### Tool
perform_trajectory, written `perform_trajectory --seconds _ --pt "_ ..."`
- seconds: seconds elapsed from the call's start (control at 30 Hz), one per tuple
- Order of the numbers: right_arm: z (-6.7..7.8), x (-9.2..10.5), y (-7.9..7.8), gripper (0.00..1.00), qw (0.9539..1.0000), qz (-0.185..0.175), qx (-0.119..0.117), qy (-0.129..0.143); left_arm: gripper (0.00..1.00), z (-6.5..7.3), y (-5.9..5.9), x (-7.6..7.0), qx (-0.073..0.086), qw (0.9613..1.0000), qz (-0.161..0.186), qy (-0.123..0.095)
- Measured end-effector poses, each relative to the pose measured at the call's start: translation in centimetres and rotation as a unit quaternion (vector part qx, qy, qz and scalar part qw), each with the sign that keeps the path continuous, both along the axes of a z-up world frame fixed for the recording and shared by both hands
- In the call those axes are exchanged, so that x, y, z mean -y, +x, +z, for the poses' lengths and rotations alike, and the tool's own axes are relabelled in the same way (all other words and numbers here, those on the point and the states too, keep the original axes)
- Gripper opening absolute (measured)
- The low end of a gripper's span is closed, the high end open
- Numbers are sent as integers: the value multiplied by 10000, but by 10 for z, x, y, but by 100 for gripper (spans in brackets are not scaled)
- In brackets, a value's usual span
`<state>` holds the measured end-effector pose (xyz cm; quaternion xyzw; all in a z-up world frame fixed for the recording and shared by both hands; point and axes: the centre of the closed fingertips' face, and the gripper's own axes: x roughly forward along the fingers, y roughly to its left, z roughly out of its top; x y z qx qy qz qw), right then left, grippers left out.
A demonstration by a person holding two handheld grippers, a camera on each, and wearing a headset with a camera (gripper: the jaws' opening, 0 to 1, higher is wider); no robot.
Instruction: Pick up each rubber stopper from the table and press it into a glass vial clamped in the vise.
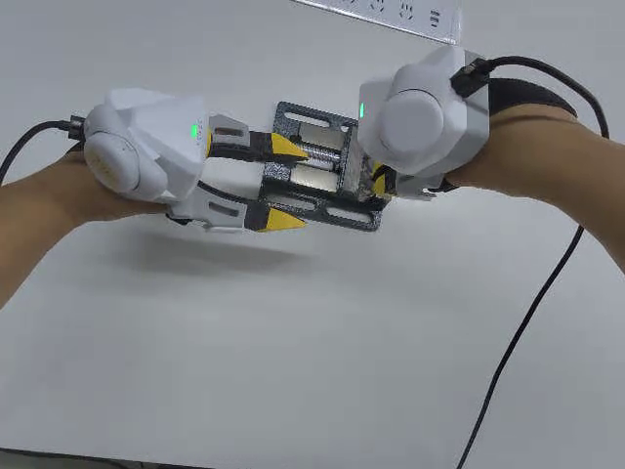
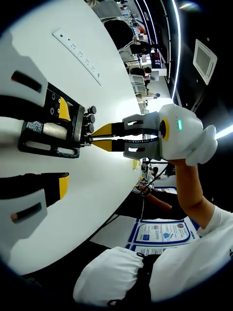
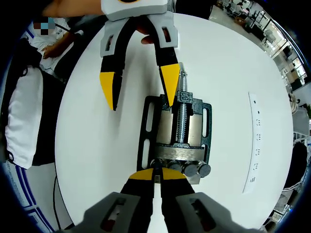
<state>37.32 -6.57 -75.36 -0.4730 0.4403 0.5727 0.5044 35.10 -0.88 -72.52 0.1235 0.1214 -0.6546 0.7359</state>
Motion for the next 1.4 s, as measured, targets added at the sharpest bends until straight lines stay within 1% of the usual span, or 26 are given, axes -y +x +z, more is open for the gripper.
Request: perform_trajectory --seconds 0.1,0.13,0.2,0.27,0.4,0.47,0.57,0.73,0.83,0.93,1.03,1.13,1.17,1.23,1.27,1.33,1.4 --pt "-1 -1 -1 3 9999 132 30 -101 38 -1 1 -1 -11 10000 3 6" --pt "-1 -2 -1 3 9999 127 21 -115 38 -1 1 -1 -11 10000 8 3" --pt "-1 -1 1 3 9999 53 -45 -138 38 -1 2 -1 -19 10000 21 -6" --pt "-2 0 3 3 9998 -66 -131 -105 38 -1 3 0 -19 10000 22 -12" --pt "-2 0 2 3 9998 -66 -103 -128 38 -2 3 0 -40 10000 26 -23" --pt "-2 0 2 3 9997 -124 -125 -141 38 -2 3 0 -40 10000 20 -19" --pt "-3 0 2 3 9998 -84 -77 -162 38 -1 4 0 -34 10000 15 -23" --pt "-3 1 2 3 9998 -155 -65 -109 38 2 4 3 -23 10000 -1 -37" --pt "-2 1 1 3 9999 -62 39 -111 38 4 2 5 -6 10000 -25 -25" --pt "-2 3 5 3 9998 -181 31 3 38 6 1 4 0 10000 -23 -8" --pt "-1 2 4 4 9995 -294 -4 80 38 8 -2 4 8 10000 -35 23" --pt "1 1 3 4 9995 -292 61 139 38 11 -5 3 -1 10000 -33 35" --pt "0 1 4 4 9987 -458 67 229 38 11 -6 2 0 10000 -20 60" --pt "0 1 4 4 9980 -531 91 328 38 11 -6 1 -14 10000 12 68" --pt "0 1 4 4 9968 -676 113 418 38 12 -7 0 -14 10000 40 68" --pt "1 2 3 4 9964 -666 162 498 38 15 -7 -1 -12 9999 92 64" --pt "0 2 5 4 9954 -774 170 541 38 18 -8 -2 -23 9999 145 36"
